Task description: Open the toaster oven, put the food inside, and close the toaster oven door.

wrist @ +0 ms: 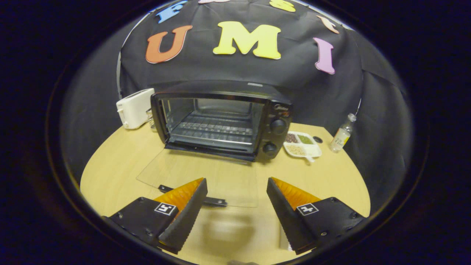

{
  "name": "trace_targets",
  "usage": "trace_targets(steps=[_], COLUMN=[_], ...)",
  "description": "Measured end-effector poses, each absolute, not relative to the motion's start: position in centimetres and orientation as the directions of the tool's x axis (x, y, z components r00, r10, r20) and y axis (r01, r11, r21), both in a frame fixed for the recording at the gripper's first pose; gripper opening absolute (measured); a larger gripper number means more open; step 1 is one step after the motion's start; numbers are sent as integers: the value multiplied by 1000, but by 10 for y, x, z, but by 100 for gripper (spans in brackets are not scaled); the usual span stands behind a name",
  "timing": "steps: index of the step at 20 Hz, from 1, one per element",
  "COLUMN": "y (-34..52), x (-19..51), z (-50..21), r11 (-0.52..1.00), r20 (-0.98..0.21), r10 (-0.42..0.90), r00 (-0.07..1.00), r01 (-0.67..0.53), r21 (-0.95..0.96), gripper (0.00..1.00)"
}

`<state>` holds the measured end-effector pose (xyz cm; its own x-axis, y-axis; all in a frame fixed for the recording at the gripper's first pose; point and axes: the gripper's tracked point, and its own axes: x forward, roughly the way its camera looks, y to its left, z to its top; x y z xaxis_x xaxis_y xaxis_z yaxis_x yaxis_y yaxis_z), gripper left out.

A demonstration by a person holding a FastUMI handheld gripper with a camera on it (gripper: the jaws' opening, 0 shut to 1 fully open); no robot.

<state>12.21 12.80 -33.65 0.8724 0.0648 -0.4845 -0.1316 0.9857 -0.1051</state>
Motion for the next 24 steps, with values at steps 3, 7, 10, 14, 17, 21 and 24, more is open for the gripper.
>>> trace_targets(steps=[3, 7, 10, 14, 17, 21, 24], y=[66, -18, -63, -79, -60, -44, -37], x=[132, 136, 129, 106, 83, 53, 38], z=[-320, -324, -341, -371, -383, -403, -414], r11=[985, 986, 990, 971, 909, 825, 758], r20=[-464, -501, -557, -645, -665, -684, -670], r10=[40, 34, 83, 235, 414, 557, 637], r00=[885, 865, 826, 727, 621, 471, 381], r01=[-114, -111, -130, -200, -242, -224, -150], r21=[-133, -124, -45, 128, 340, 519, 635], gripper=[100, 100, 100, 98, 94, 80, 62])
